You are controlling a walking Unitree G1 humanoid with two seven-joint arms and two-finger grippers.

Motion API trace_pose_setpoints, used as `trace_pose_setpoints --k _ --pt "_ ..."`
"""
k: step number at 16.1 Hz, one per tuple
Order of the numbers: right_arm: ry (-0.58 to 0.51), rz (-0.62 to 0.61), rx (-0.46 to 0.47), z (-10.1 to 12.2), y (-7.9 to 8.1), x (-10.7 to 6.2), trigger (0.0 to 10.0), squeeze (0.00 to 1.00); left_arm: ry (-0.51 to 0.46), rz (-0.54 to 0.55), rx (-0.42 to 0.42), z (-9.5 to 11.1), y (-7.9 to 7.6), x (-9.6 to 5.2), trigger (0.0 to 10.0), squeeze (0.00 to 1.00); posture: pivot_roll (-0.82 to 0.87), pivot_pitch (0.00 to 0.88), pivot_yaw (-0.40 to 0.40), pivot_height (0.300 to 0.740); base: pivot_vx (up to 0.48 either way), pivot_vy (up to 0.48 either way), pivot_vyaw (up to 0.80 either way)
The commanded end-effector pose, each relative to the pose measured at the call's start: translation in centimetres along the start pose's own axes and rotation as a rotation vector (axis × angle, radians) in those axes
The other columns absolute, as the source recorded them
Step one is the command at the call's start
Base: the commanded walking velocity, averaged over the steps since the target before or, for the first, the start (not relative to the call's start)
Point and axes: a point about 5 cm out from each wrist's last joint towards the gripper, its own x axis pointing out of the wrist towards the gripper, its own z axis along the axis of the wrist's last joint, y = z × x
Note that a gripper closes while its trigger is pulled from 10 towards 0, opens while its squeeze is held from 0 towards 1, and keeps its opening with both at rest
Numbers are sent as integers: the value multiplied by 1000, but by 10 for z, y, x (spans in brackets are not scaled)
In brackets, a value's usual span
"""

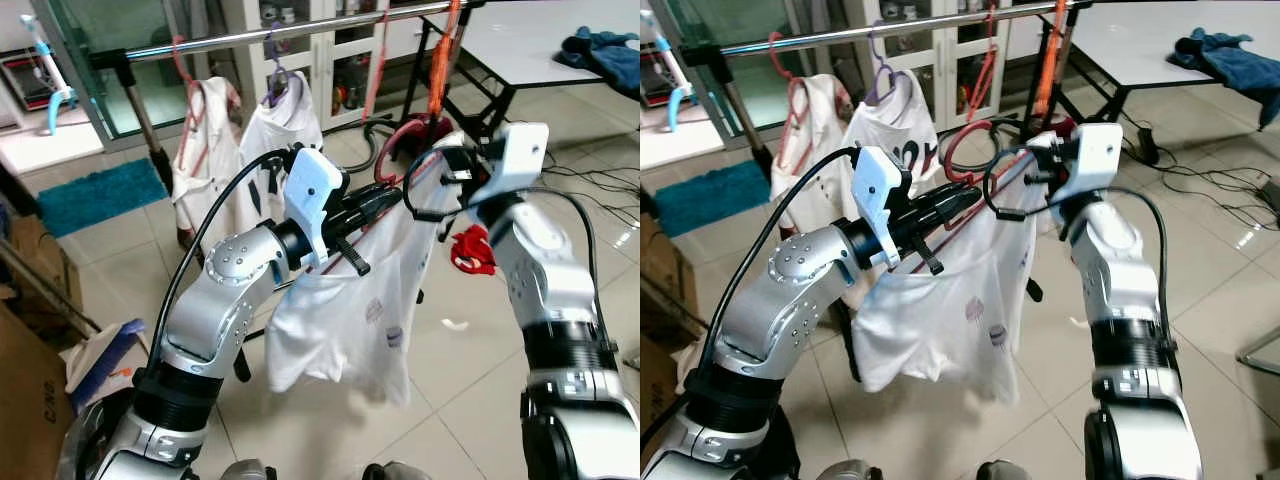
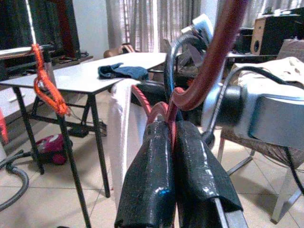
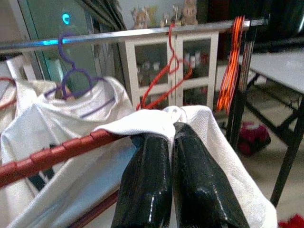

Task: Hang hanger

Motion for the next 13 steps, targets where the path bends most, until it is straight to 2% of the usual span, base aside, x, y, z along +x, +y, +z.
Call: trace_pose_setpoints --k 1,4,6,8,10,12,13 --pt "-78 -84 -45 20 -19 2 0 0 27 -40 4 -4 -5 -1 10000 0 27 0 17 740 0 0 0" --pt "-115 -89 -51 29 -19 6 0 0 33 -54 3 -5 -6 0 10000 0 29 0 18 740 0 0 0" --pt "-113 -24 -53 28 -10 8 0 0 57 -49 13 -9 -7 0 10000 0 33 0 15 740 0 0 0" --pt "-52 32 -33 12 -2 3 0 0 95 -12 36 -14 -3 1 10000 0 36 0 12 740 0 0 0" --pt "50 64 -25 -15 3 -8 0 0 94 26 41 -13 2 0 10000 0 38 0 12 740 0 0 0" --pt "73 61 -45 -21 4 -12 0 0 88 42 43 -11 5 0 10000 0 36 0 13 740 0 0 0" --pt "91 66 -76 -26 5 -16 10000 0 85 52 46 -10 8 -1 10000 0 34 0 15 740 0 0 0"
